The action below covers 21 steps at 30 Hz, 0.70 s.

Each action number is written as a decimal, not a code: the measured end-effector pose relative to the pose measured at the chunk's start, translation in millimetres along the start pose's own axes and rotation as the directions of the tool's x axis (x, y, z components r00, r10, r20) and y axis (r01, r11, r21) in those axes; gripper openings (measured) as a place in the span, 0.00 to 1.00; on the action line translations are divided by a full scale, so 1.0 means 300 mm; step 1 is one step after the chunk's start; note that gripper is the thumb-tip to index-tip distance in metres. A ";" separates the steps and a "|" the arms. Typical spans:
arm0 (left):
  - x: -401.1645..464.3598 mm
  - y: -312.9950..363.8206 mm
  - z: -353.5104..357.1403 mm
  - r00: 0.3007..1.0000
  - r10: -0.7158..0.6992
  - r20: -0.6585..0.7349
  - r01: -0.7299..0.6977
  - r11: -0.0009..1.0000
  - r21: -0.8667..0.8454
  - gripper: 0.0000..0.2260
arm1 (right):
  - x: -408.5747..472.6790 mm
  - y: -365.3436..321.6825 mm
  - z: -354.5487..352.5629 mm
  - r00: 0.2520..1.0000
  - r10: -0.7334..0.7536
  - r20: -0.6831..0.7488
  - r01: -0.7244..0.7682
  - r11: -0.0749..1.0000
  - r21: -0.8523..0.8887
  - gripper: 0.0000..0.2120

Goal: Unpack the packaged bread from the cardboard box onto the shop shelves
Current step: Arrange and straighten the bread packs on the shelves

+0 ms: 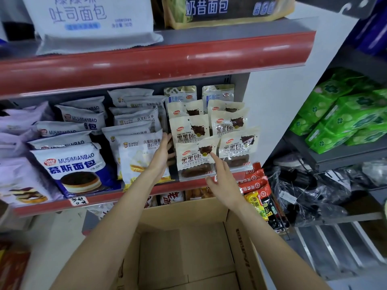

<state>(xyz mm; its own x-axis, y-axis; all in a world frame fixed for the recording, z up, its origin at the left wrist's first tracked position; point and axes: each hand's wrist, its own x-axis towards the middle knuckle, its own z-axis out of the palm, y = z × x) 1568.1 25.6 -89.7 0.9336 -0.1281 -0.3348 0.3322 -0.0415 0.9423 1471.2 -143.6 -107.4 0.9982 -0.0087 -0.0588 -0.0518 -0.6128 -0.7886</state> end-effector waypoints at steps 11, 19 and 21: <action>-0.032 0.002 0.037 1.000 0.007 -0.002 -0.007 0.999 -0.036 0.24 | 0.010 0.017 0.017 1.000 -0.014 -0.026 0.014 1.000 -0.025 0.33; -0.030 0.024 0.026 0.993 0.079 -0.086 -0.069 0.992 0.110 0.23 | 0.004 0.019 0.010 1.000 -0.018 -0.021 0.017 1.000 -0.018 0.33; -0.016 0.043 -0.015 0.955 0.268 -0.130 -0.207 0.911 0.356 0.20 | 0.005 0.020 0.007 1.000 -0.020 -0.019 0.019 1.000 -0.018 0.33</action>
<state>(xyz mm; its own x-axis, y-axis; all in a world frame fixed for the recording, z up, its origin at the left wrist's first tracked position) 1568.4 30.2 -76.0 0.9977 -0.0043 -0.0673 0.0611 -0.3644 0.9292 1472.2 -145.6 -113.6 0.9994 -0.0120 -0.0314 -0.0319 -0.6267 -0.7786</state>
